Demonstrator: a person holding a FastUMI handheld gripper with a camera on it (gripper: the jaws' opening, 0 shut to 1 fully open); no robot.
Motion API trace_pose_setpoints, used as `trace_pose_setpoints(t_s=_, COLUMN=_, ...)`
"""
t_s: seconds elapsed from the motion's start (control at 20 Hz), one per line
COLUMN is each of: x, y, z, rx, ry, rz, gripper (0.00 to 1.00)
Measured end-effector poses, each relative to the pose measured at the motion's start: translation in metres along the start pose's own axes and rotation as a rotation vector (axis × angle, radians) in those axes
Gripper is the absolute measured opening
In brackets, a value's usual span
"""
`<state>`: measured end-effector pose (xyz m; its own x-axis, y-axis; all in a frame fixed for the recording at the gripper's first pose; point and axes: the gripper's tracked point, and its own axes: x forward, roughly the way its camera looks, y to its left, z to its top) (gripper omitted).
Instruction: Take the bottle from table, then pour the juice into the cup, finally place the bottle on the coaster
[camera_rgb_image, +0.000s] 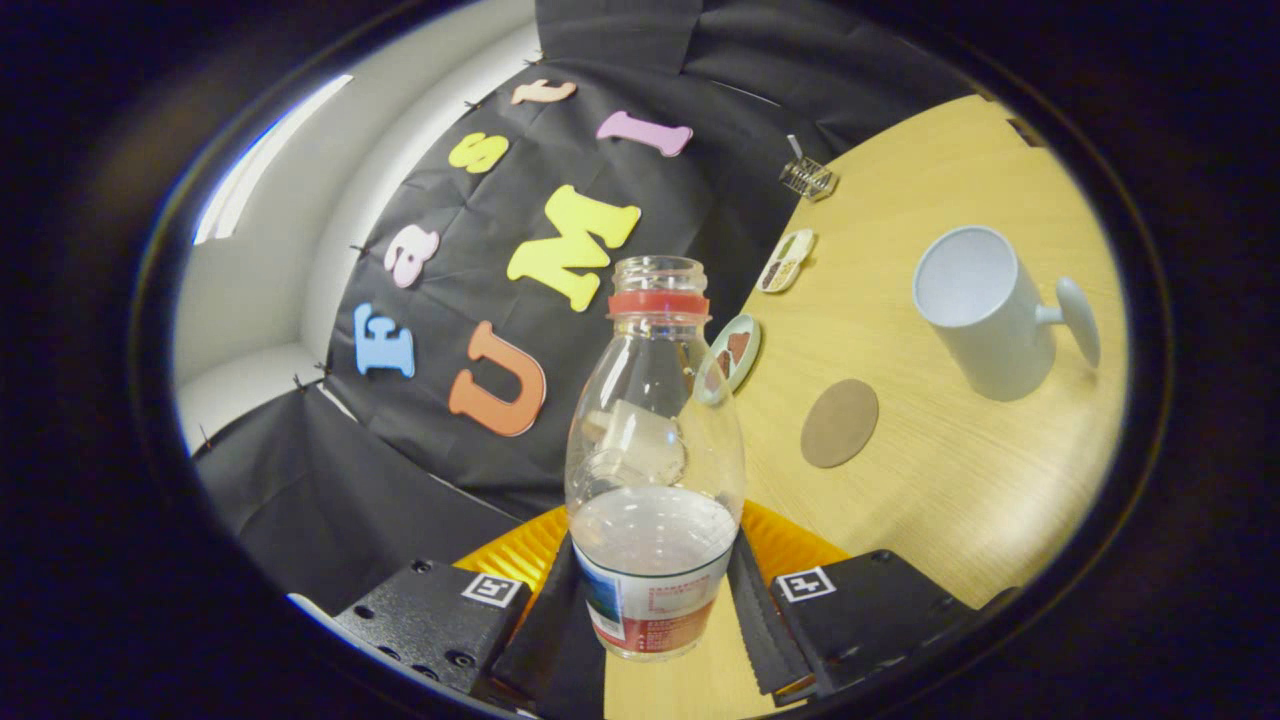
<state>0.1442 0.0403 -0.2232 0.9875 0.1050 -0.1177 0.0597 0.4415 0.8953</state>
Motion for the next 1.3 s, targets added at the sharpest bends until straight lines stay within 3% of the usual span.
trace_pose_setpoints(t_s=0.2, x=-0.001, y=0.015, z=0.016, rx=0.132, ry=-0.008, rz=0.08, gripper=0.78)
trace_pose_setpoints(t_s=0.45, x=-0.002, y=0.014, z=0.021, rx=0.303, ry=0.019, rz=0.108, gripper=0.77)
trace_pose_setpoints(t_s=1.3, x=0.0, y=0.002, z=0.054, rx=0.58, ry=-0.008, rz=0.176, gripper=0.78)
